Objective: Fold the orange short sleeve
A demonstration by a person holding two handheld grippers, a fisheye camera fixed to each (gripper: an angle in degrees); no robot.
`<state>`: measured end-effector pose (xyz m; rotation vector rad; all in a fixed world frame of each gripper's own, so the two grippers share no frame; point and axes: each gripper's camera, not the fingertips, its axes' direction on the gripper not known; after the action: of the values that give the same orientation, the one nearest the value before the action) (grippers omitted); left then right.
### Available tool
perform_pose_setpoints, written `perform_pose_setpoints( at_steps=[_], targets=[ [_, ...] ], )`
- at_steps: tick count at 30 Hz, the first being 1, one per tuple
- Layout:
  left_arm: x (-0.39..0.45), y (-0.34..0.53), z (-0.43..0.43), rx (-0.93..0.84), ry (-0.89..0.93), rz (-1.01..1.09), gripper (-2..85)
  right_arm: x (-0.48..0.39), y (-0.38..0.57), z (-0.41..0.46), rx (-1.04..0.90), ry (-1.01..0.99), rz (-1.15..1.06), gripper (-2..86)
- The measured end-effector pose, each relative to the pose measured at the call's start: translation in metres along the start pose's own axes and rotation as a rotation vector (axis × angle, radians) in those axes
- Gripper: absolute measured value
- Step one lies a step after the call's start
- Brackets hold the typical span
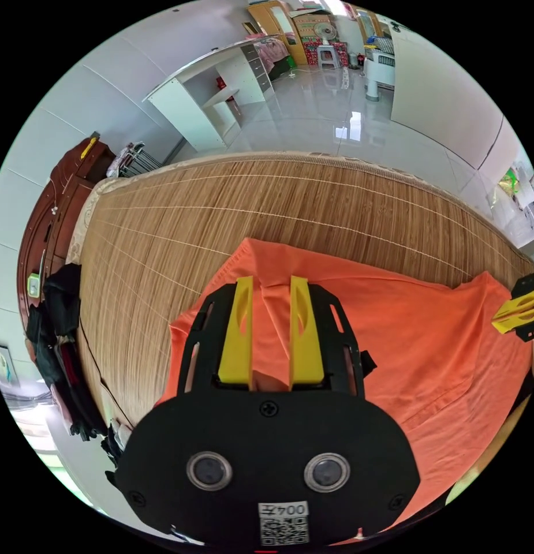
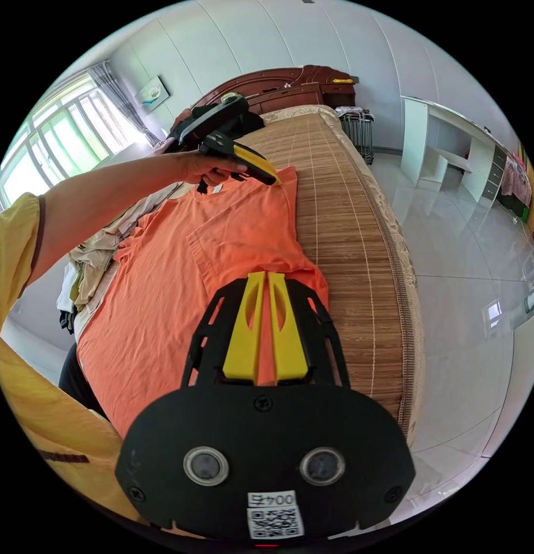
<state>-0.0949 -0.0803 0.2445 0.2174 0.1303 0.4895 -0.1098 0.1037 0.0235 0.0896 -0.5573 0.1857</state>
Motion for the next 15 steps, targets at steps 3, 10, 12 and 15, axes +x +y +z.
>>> perform_pose_setpoints(
  at_steps=[3, 10, 12, 15],
  targets=[
    [0.003, -0.011, 0.004, -0.006, -0.008, 0.029, 6.6, -0.005, 0.002, 0.000, -0.001, 0.019, -0.012, 0.1],
    [0.008, -0.033, -0.013, 0.072, -0.108, 0.025, 3.0, -0.015, 0.003, -0.002, -0.008, 0.065, -0.020, 0.2],
    [0.012, -0.041, -0.009, 0.076, -0.146, 0.011, 2.8, -0.014, 0.003, -0.004, -0.002, 0.084, 0.004, 1.3],
    [0.031, -0.053, 0.008, 0.043, -0.209, 0.033, 2.8, -0.009, 0.001, -0.003, -0.027, 0.104, 0.060, 4.7]
  ],
)
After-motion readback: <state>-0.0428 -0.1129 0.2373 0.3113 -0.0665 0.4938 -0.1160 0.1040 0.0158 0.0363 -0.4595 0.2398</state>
